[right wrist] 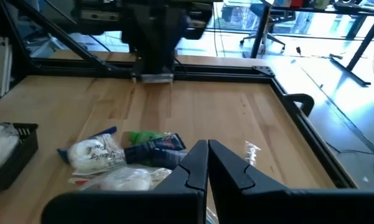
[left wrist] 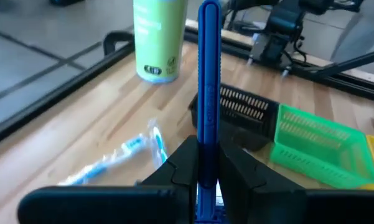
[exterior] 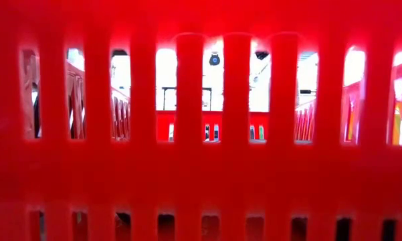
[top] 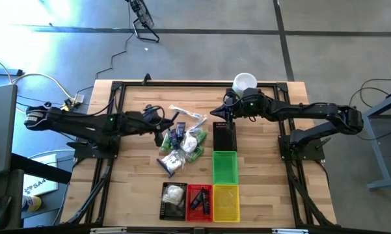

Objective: Pick & Place Travel size toiletries
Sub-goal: Put the blue razor into the top black bin

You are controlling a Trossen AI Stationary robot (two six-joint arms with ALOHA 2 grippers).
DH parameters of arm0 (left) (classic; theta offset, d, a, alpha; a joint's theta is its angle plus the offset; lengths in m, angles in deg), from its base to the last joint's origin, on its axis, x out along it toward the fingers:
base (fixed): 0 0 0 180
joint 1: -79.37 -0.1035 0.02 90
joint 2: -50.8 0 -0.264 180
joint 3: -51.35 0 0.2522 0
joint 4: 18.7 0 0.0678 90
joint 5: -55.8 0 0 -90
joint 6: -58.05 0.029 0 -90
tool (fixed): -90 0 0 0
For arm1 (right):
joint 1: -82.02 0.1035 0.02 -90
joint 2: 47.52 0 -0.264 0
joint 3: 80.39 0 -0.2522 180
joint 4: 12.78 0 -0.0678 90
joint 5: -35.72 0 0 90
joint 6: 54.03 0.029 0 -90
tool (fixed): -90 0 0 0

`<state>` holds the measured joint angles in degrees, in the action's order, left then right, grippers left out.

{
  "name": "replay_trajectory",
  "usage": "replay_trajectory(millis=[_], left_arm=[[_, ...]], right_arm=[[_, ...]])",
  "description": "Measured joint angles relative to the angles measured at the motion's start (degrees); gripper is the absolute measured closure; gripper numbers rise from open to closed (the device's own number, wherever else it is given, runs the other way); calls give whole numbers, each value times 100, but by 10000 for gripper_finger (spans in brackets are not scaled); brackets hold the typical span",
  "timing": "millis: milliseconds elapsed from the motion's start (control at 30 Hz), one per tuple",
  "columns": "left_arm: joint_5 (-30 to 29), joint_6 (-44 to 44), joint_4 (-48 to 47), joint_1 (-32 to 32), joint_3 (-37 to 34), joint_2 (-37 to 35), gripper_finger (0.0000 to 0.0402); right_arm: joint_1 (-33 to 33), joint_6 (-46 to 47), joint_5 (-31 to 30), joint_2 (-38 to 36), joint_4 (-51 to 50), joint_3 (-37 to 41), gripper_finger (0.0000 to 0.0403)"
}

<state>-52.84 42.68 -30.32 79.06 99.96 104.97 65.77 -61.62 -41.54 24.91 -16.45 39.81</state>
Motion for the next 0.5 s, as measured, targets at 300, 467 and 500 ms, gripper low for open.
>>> replay_trajectory(millis=[300, 467, 500], left_arm=[[1243, 747, 817, -911, 2, 411, 361], [1797, 991, 1220, -1294, 2, 681, 361], [1939, 1059, 1354, -1360, 0, 727, 361]], right_arm=[[11, 447, 125, 0, 336, 0, 398], [16, 647, 124, 0, 557, 0, 398], [39, 647, 122, 0, 575, 0, 398]])
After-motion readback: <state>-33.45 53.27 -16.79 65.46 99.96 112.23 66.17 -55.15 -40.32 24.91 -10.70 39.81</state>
